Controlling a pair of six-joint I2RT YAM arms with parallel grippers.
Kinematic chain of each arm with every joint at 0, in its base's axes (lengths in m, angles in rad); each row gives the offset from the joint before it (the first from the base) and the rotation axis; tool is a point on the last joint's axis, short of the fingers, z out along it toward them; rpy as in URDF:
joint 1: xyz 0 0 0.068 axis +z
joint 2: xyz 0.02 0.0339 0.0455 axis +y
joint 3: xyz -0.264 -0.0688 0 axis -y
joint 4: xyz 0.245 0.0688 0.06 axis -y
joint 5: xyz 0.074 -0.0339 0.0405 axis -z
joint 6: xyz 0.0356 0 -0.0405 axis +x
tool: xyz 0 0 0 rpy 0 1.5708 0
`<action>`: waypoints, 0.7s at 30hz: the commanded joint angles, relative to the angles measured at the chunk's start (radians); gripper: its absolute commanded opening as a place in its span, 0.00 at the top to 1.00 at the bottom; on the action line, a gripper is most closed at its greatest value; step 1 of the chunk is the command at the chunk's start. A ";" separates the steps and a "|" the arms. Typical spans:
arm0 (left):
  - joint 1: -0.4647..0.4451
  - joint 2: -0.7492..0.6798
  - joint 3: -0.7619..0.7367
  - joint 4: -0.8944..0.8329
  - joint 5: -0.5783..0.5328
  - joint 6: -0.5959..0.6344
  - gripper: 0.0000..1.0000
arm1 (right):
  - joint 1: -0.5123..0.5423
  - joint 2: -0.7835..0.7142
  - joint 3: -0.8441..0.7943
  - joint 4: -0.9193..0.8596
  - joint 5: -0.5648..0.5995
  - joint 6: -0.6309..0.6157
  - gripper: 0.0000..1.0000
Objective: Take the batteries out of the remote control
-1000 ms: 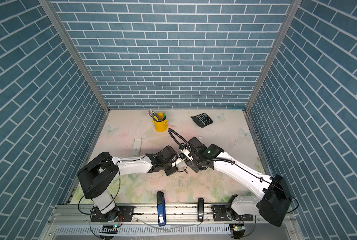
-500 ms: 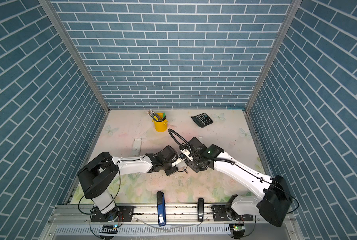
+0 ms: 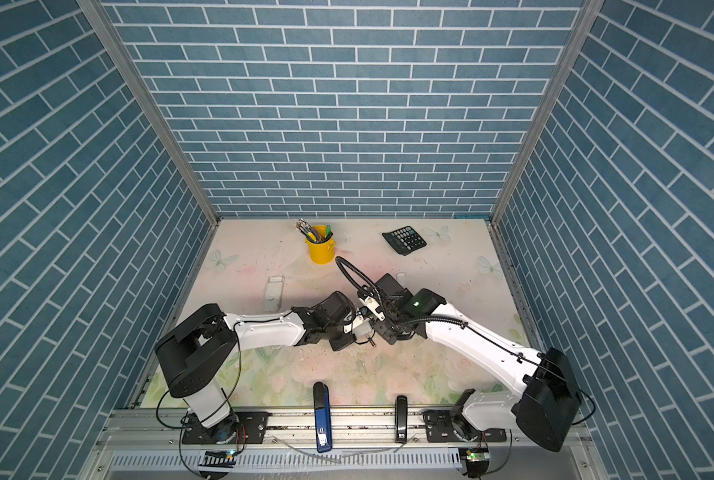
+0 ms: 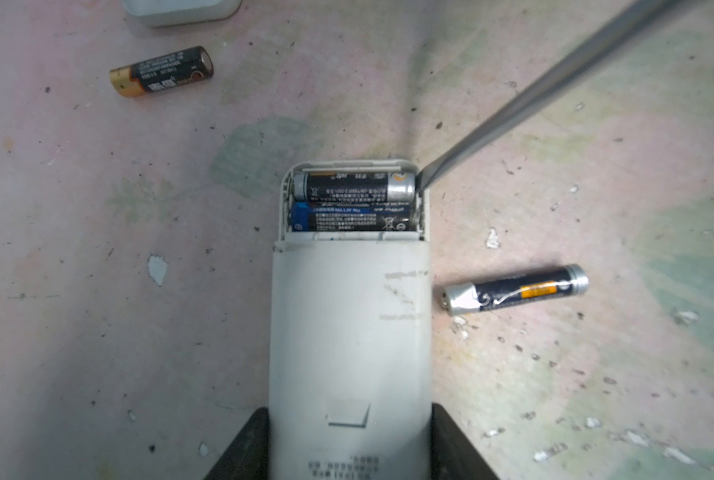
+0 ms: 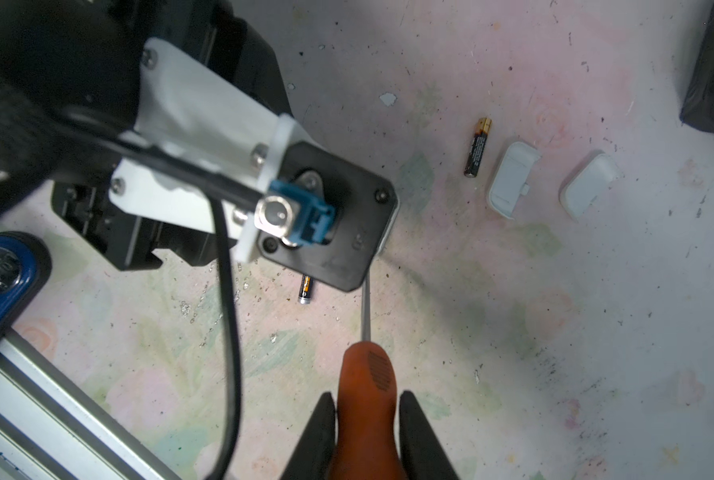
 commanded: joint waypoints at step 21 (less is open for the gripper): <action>-0.027 0.074 -0.009 -0.112 0.018 0.037 0.98 | 0.018 -0.119 -0.172 0.304 0.064 0.054 1.00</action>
